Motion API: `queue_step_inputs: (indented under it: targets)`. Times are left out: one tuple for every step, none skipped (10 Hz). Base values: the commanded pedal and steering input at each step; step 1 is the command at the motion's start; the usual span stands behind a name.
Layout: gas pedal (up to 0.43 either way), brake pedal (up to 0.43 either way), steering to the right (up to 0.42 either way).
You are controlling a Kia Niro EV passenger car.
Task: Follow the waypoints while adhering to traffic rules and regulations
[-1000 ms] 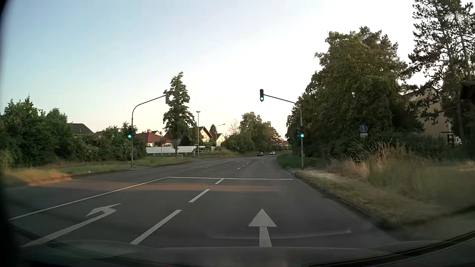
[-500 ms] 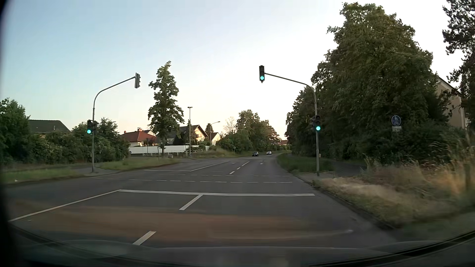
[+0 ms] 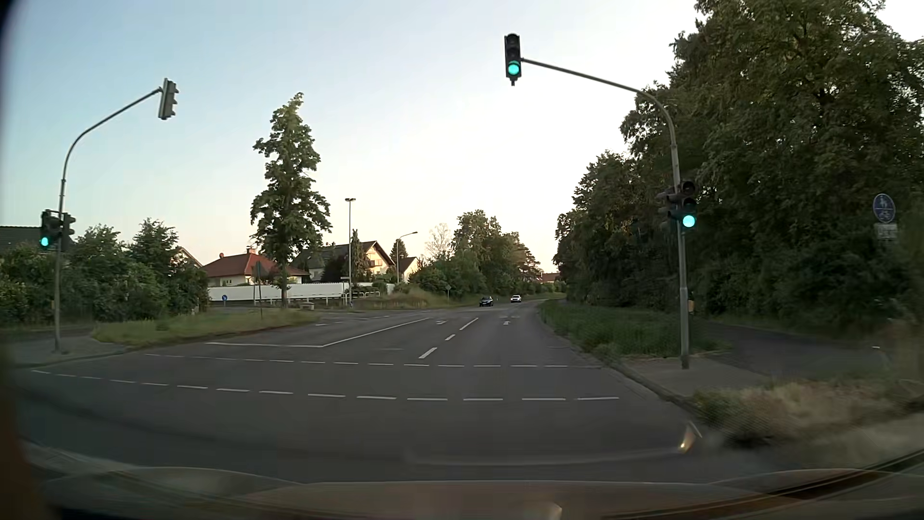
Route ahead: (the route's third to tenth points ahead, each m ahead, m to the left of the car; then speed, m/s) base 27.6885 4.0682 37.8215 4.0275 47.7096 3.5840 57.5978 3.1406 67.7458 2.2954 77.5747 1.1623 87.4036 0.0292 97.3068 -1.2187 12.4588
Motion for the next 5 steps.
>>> queue_step_inputs:
  targets:
    - [0.02, 0.03, 0.006]
    - [0.02, 0.03, 0.006]
    - [0.02, 0.03, 0.005]
    - [0.02, 0.03, 0.006]
    - [0.02, 0.03, 0.006]
